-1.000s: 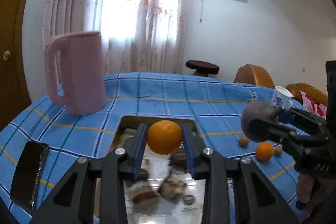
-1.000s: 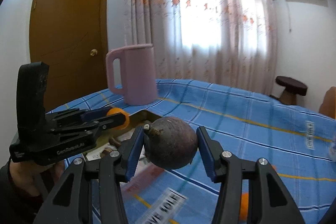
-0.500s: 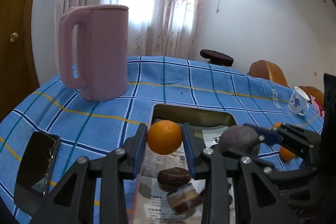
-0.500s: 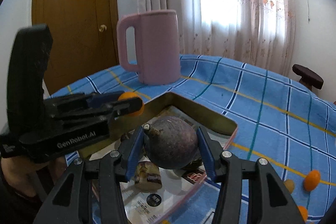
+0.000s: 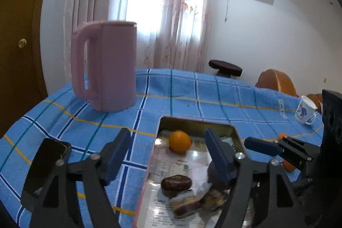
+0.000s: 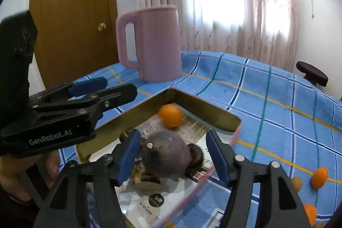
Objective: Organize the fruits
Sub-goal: 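Move the right tool to a small brown fruit and close on it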
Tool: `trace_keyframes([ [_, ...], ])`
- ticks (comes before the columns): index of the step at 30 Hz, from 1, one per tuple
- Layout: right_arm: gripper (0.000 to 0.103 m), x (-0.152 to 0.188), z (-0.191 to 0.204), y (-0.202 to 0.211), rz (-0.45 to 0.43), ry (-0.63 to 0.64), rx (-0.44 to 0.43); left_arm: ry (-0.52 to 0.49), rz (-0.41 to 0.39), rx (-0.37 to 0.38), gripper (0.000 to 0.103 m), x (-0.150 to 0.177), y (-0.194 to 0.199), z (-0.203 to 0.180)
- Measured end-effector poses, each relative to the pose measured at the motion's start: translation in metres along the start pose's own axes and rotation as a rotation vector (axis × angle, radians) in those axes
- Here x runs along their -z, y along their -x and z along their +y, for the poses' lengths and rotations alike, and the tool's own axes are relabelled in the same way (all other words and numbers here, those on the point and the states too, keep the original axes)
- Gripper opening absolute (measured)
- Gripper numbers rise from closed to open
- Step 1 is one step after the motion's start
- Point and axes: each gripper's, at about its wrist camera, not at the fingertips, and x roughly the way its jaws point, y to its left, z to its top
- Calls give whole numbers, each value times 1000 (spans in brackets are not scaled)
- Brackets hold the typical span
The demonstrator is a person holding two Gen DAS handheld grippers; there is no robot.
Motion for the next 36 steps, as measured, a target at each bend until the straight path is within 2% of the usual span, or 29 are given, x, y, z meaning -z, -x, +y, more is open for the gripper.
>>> trace_keyframes([
  [5,65,13,-22,43,-40,-15,58,-27,-33,46,83,-2,16,-26],
  [7,65,24,-39,66,-46,-29,115,-42,-43,70,87,-1,20,-40],
  [11,65,46,-82,109,-45,-88,250,-93,-35,129,88,3,21,-78],
  [15,65,63,-120,134,-20,-149,387,-147,-1,188,88,12,15,-118],
  [17,65,73,-134,141,2,-179,418,-168,21,213,89,17,9,-136],
  [22,64,92,-155,133,99,-215,424,-206,89,249,89,32,-9,-169],
  [23,61,95,-157,131,117,-219,419,-213,99,254,89,35,-11,-174],
  [25,46,98,-159,123,150,-224,399,-231,116,262,89,40,-15,-184],
  [26,42,99,-160,120,165,-228,389,-242,124,265,89,42,-17,-188],
  [30,39,102,-165,109,211,-241,330,-257,153,270,89,46,-24,-196],
  [31,32,104,-166,106,225,-246,313,-257,160,271,89,46,-26,-198],
  [32,29,106,-167,104,237,-253,302,-256,165,272,89,46,-28,-200],
  [36,27,107,-166,104,239,-252,304,-255,187,286,89,47,-32,-205],
])
